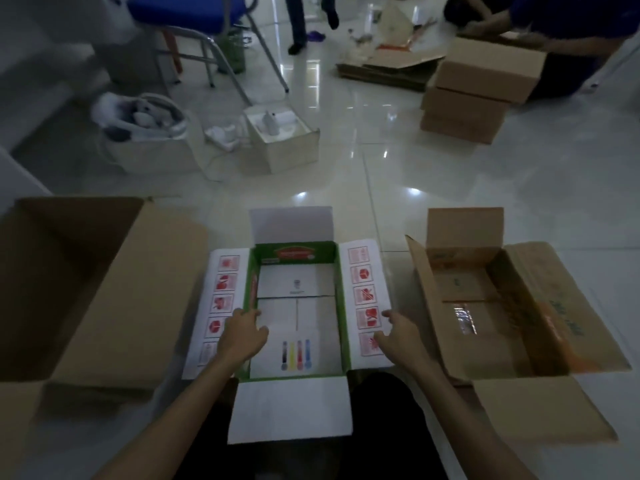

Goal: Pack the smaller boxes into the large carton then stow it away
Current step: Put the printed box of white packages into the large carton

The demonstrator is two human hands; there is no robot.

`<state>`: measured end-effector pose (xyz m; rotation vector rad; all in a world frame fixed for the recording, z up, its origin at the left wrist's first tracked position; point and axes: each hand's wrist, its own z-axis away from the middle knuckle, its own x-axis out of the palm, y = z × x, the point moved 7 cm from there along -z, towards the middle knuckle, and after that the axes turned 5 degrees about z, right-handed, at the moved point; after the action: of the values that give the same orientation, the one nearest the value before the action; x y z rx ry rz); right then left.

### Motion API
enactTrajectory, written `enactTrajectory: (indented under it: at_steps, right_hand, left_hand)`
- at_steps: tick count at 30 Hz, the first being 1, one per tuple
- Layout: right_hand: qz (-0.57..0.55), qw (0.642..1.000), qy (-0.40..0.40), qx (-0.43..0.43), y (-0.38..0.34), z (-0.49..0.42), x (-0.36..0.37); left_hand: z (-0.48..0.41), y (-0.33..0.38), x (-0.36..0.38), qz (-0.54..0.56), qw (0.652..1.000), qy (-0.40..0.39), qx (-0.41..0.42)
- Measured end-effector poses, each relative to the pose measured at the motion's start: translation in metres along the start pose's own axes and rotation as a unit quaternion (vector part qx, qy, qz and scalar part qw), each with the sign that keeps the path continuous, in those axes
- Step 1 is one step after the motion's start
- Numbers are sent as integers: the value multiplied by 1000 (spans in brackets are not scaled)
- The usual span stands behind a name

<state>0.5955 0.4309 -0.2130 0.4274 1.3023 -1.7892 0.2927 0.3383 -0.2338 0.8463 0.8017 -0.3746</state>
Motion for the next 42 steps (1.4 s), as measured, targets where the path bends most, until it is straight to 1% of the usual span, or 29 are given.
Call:
enactTrajectory:
  at_steps: [2, 5, 7, 8, 10, 12, 14, 16, 19, 23, 28, 30, 31, 33, 34, 35, 37, 42]
  right_hand:
    - [38, 999, 8, 18, -1, -14, 11]
    - [79, 991, 36, 97, 10, -31, 17]
    - [54, 989, 6, 139, 19, -41, 24]
    - [36, 988, -8, 147, 22, -46, 29]
    - [24, 989, -9, 146, 23, -54, 32]
    - [31, 990, 8, 137, 24, -59, 31]
    - [38, 991, 17, 127, 26, -61, 31]
    - [44, 992, 31, 118, 27, -60, 29]
    - [51, 993, 56, 93, 26, -57, 25]
    - [50, 993, 63, 83, 19, -54, 24]
    - [38, 995, 50, 80, 6, -48, 27]
    - [22, 996, 42, 79, 1, -47, 29]
    - [15, 996, 38, 75, -2, -47, 31]
    - [11, 998, 33, 56, -12, -45, 33]
    - [10, 998, 32, 44, -18, -43, 33]
    - [11, 999, 35, 32, -24, -40, 31]
    - [10, 999, 41, 13, -37, -34, 27]
    - [-3, 997, 65, -37, -75, -9, 2]
  left_hand:
    - [-12, -31, -13, -7, 998, 13, -53]
    - [-27, -78, -22, 9, 989, 2, -148]
    - [-33, -103, -20, 39, 977, -14, -210]
    - [-36, -112, -18, 69, 970, -23, -230]
    - [-40, -119, -14, 141, 958, -33, -246]
    - [-42, -120, -11, 178, 954, -20, -241]
    - [-41, -120, -10, 171, 958, 8, -229]
    - [-36, -119, -8, 110, 969, 40, -218]
    - [-27, -111, -1, 31, 977, 58, -201]
    - [-18, -95, 4, 5, 980, 89, -178]
    - [-9, -66, -8, -54, 983, 144, -102]
    - [-7, -52, -17, -37, 984, 158, -68]
    - [-7, -47, -19, -1, 987, 149, -60]
    - [-8, -40, -21, 72, 988, 119, -72]
    - [-9, -38, -20, 83, 988, 101, -78]
    - [-9, -35, -20, 72, 991, 86, -73]
    - [-9, -29, -25, 41, 996, 77, -35]
    - [2, -14, -64, 90, 990, 104, 22]
